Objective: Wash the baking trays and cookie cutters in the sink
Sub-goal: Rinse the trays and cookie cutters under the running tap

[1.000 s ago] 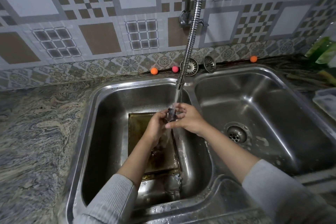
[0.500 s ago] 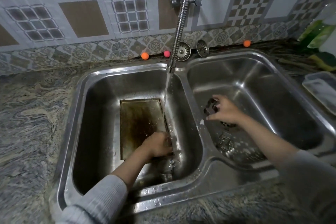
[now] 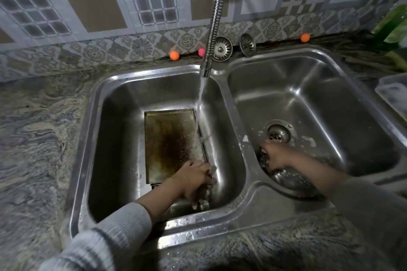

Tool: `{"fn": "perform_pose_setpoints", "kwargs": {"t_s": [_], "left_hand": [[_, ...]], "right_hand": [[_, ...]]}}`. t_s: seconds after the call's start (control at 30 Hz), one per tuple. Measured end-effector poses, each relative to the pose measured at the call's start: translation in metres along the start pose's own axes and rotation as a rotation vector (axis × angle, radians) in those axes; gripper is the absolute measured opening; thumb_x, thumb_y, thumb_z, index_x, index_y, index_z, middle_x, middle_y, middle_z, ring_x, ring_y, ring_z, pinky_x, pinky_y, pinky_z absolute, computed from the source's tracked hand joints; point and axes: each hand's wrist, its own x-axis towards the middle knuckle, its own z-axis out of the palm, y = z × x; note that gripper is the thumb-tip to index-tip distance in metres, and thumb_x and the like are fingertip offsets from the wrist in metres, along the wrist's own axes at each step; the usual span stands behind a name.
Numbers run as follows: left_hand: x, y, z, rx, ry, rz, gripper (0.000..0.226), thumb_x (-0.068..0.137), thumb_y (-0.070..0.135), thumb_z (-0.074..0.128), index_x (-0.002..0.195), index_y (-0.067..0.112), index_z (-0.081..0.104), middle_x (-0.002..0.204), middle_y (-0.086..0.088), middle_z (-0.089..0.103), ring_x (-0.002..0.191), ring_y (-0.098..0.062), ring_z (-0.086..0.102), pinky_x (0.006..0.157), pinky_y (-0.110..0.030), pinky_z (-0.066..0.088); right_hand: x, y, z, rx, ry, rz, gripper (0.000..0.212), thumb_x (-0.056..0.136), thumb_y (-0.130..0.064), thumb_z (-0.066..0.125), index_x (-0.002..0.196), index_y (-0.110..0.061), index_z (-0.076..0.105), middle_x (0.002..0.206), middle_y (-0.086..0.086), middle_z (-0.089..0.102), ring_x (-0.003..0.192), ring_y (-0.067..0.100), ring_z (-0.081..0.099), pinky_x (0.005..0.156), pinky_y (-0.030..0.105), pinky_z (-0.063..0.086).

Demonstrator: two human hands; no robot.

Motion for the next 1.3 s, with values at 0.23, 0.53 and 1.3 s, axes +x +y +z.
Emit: {"fn": "perform_pose_setpoints", "kwargs": {"t_s": [0.23,0.53,1.3], "left_hand": [[0.000,-0.001,0.010,-0.021,0.112,0.016,0.070,0.069,0.042,0.074,0.133,0.040,0.047,0.133,-0.001,0.035,0.120,-0.022,0.033,0.096,-0.037,0.026],[-0.003,0.005,0.001,-0.846,0.311,-0.115,0.063,0.052,0.026,0.074,0.113,0.020,0.059,0.113,-0.001,0.053,0.100,-0.017,0.056,0.087,-0.030,0.050],[-0.006,-0.049,-0.088,-1.396,1.154,-0.320,0.055,0.072,0.013,0.082,0.120,0.015,0.056,0.111,-0.005,0.066,0.106,-0.012,0.062,0.088,-0.021,0.050]], "right_hand": [[-0.003,0.005,-0.006,0.143,0.043,0.011,0.103,0.054,-0.030,0.089,0.142,-0.012,0.038,0.139,0.009,0.043,0.129,0.027,0.042,0.106,0.027,0.035],[-0.001,0.007,-0.028,0.348,0.216,0.013,0.097,0.060,-0.032,0.088,0.142,-0.013,0.040,0.142,0.008,0.046,0.127,0.024,0.047,0.107,0.033,0.037],[0.019,-0.136,-0.084,1.052,0.337,-0.344,0.046,0.076,-0.003,0.075,0.119,-0.002,0.060,0.108,0.009,0.067,0.097,0.017,0.065,0.089,0.024,0.053]]}}
